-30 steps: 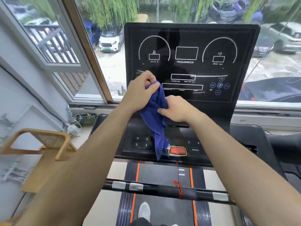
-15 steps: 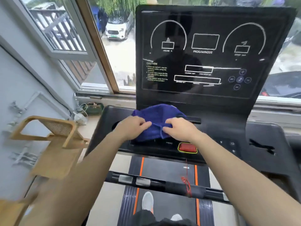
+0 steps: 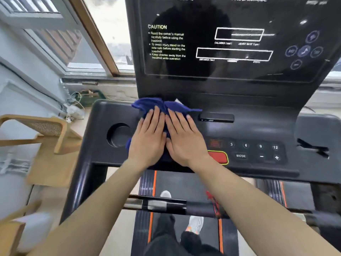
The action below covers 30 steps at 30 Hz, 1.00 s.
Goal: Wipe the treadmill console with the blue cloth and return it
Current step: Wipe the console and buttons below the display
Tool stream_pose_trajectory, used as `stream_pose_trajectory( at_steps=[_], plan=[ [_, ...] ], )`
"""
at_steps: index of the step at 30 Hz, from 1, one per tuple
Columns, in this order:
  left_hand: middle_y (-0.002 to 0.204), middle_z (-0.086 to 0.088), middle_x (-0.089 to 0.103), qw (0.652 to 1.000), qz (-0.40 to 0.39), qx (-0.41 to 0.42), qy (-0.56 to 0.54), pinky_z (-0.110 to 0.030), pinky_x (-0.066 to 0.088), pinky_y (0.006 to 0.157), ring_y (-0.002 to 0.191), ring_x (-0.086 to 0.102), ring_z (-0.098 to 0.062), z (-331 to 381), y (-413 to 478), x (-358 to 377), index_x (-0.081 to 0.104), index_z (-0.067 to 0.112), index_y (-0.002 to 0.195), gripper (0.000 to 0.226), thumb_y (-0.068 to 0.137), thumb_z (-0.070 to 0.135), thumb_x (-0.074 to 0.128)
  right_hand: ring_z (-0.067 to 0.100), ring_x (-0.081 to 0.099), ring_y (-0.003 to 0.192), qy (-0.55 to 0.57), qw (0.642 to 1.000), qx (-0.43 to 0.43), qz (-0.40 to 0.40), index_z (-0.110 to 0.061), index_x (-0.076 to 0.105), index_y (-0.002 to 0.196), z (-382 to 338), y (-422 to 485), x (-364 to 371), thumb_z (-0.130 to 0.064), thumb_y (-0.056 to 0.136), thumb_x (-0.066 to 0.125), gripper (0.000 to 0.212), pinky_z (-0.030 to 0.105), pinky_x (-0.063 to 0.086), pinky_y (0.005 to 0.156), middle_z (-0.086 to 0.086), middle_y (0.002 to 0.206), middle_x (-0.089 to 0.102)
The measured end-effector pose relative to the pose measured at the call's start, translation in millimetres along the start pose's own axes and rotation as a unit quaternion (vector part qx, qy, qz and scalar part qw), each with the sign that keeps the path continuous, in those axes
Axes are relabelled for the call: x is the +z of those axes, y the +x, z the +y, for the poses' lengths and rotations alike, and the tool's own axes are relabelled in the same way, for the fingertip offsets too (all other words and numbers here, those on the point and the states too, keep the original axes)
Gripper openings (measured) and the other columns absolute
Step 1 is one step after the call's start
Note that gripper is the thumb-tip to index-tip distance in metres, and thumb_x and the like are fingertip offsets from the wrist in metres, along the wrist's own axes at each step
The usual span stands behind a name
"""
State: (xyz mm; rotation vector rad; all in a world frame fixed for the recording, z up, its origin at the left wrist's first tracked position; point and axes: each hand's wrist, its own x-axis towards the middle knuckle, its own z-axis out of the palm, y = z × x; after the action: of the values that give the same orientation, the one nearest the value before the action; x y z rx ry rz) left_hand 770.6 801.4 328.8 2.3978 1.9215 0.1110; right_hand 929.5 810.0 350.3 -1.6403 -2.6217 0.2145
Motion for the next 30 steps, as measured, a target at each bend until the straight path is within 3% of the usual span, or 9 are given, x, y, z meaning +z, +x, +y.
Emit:
stream_pose_trajectory(
  at_steps=[5,9,12,15,19,22,26,30],
  plan=[
    [0.166,-0.013,0.016,0.996,-0.053,0.072,0.01,-0.047,0.018,0.123,0.153,0.015,-0.028,48.0,-17.5,8.8,0.019,0.006,0.157,0.062,0.102,0.035,0.02,0.032,0.027,0.15,-0.019,0.997,0.078,-0.016,-0.004,0.032,0.154,16.2,-63.6,7.0,-0.038,0.097,0.033,0.066,0.045,0.015,0.124,0.018,0.163,0.025],
    [0.165,-0.015,0.016,0.997,-0.065,0.028,0.02,-0.047,0.022,0.122,0.153,0.018,-0.028,16.4,-50.7,-4.1,0.022,0.005,0.157,0.062,0.103,0.037,0.02,0.033,0.024,0.15,0.028,0.999,0.026,-0.03,-0.003,0.03,0.154,-20.7,-59.6,11.5,-0.037,0.097,0.032,0.067,0.046,0.015,0.124,0.02,0.163,0.023],
    [0.164,-0.017,0.019,0.998,-0.055,-0.009,0.03,-0.048,0.023,0.122,0.152,0.02,-0.03,-6.8,-49.2,-12.5,0.026,0.003,0.155,0.062,0.103,0.036,0.02,0.028,0.017,0.153,0.032,0.998,-0.029,-0.035,-0.003,0.025,0.156,-32.9,-28.0,8.3,-0.038,0.097,0.023,0.068,0.042,0.007,0.126,0.016,0.165,0.019],
    [0.165,-0.016,0.017,0.998,-0.046,-0.037,0.02,-0.047,0.017,0.124,0.153,0.016,-0.029,6.8,-33.9,-11.6,0.023,0.005,0.156,0.063,0.103,0.037,0.018,0.026,0.012,0.154,0.015,0.999,-0.003,-0.044,-0.005,0.019,0.157,-20.1,-25.0,3.9,-0.039,0.099,0.021,0.068,0.042,0.004,0.126,0.015,0.166,0.015],
    [0.167,-0.01,0.012,0.997,-0.06,0.041,0.018,-0.046,0.016,0.124,0.154,0.01,-0.025,54.1,-31.8,-4.1,0.017,0.01,0.158,0.063,0.103,0.039,0.017,0.03,0.023,0.151,0.011,0.998,0.068,-0.002,-0.003,0.029,0.154,5.7,-74.3,5.2,-0.036,0.1,0.035,0.064,0.043,0.013,0.125,0.018,0.163,0.022],
    [0.166,-0.011,0.013,0.994,-0.076,0.078,0.026,-0.046,0.019,0.124,0.154,0.011,-0.026,58.6,-53.0,-3.4,0.018,0.009,0.157,0.061,0.104,0.038,0.019,0.031,0.022,0.152,0.02,0.999,0.049,0.004,-0.002,0.03,0.154,1.9,-96.9,10.4,-0.036,0.098,0.035,0.065,0.045,0.015,0.125,0.019,0.163,0.022],
    [0.164,-0.015,0.021,0.997,-0.065,0.002,0.045,-0.045,0.019,0.123,0.152,0.019,-0.03,40.6,-79.8,-4.9,0.023,0.005,0.155,0.06,0.102,0.034,0.023,0.027,0.013,0.154,0.014,0.999,-0.03,-0.012,-0.002,0.023,0.156,-21.7,-91.9,12.3,-0.038,0.102,0.032,0.065,0.041,0.002,0.125,0.017,0.165,0.015],
    [0.161,-0.016,0.029,0.997,-0.067,-0.001,0.042,-0.051,0.026,0.12,0.15,0.025,-0.035,67.6,-64.8,-5.4,0.028,0.004,0.153,0.059,0.101,0.031,0.021,0.028,0.012,0.154,-0.014,1.0,0.015,0.0,-0.001,0.021,0.155,-2.4,-94.8,7.1,-0.037,0.104,0.027,0.064,0.041,-0.001,0.125,0.019,0.164,0.017]
  ],
)
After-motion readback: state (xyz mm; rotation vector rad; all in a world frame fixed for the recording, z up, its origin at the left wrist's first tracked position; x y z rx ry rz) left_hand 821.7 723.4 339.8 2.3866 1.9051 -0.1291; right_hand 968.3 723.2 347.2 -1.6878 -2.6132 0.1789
